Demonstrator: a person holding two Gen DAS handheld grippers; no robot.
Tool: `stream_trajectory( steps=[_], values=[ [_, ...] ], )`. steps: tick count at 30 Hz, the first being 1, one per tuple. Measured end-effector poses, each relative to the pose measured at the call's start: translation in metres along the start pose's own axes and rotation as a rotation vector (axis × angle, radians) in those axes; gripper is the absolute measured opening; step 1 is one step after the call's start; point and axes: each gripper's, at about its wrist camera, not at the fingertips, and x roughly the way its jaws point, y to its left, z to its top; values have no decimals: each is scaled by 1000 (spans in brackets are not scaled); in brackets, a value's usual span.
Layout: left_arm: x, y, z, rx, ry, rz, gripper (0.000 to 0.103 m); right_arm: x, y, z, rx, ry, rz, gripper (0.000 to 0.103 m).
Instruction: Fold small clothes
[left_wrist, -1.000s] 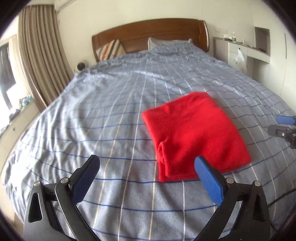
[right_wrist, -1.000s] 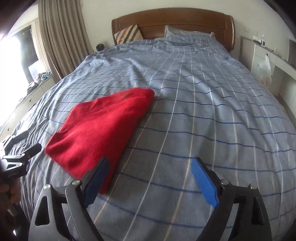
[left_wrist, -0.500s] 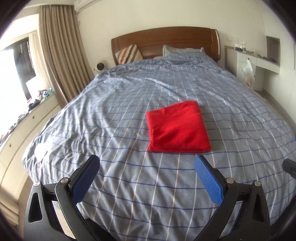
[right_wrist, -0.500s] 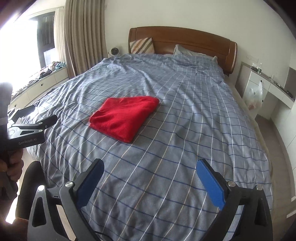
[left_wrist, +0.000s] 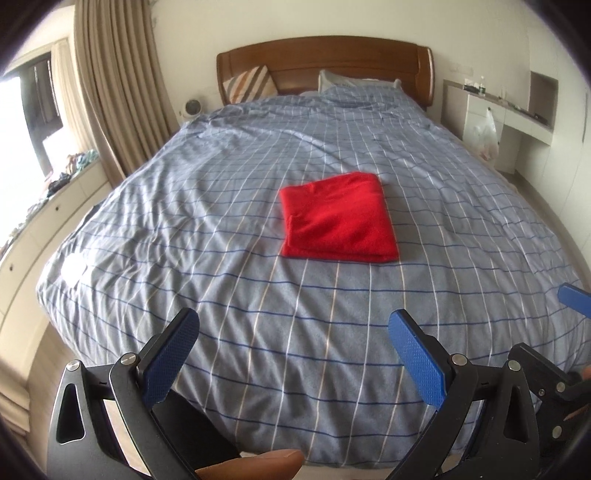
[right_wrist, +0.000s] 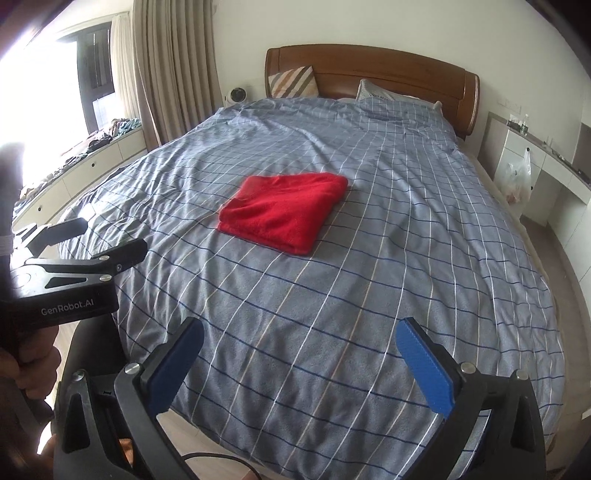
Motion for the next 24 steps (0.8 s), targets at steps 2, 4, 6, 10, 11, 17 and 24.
stream_trajectory(
  steps=[2, 4, 6, 10, 11, 17, 24],
  values=[
    [-4, -1, -2, 5, -4, 6, 103, -3, 2, -1, 9, -3, -1, 102],
    [-10, -3, -4, 15, -10, 21, 103, -8, 4, -1, 5, -12, -11, 102],
    [-15, -3, -4, 21, -13, 25, 103, -12, 7, 0, 2, -16, -30, 102],
    [-22, 0, -4, 11, -22, 10, 103, -15, 11, 5, 2, -23, -36, 102],
    [-23, 0, -3, 11, -25, 7, 103, -14, 11, 6, 0, -24, -34, 102],
    [-19, 2, -4, 14, -32, 25, 103, -11, 14, 6, -8, -18, -39, 102],
    [-24, 0, -5, 14, -62, 7, 103, -11, 10, 7, 5, -20, -45, 102]
  ],
)
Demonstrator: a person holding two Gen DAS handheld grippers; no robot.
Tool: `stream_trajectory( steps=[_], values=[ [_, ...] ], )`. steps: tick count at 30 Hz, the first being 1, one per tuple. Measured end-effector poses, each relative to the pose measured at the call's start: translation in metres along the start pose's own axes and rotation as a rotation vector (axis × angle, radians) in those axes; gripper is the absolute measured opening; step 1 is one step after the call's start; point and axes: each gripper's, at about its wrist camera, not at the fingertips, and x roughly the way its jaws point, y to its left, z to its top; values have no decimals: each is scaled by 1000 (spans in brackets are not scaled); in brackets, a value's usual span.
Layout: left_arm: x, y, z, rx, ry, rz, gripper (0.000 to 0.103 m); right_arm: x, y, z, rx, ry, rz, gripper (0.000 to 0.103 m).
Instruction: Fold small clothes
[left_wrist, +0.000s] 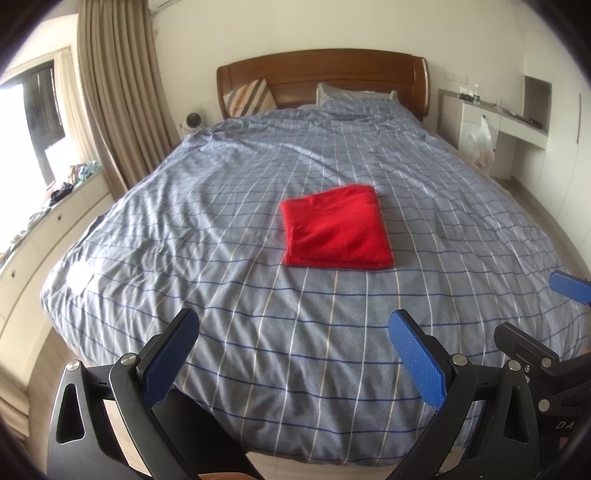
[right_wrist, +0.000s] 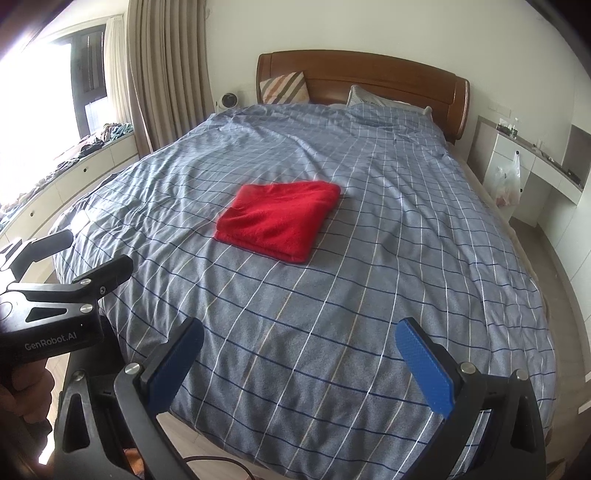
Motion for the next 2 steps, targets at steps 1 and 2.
stream_trajectory(
  steps=[1, 2],
  values=[
    [0, 0, 0, 0, -2, 3, 103, 0, 0, 0, -1, 0, 0, 102],
    [-1, 0, 0, -1, -4, 7, 103, 0, 0, 0, -1, -1, 1, 102]
  ],
)
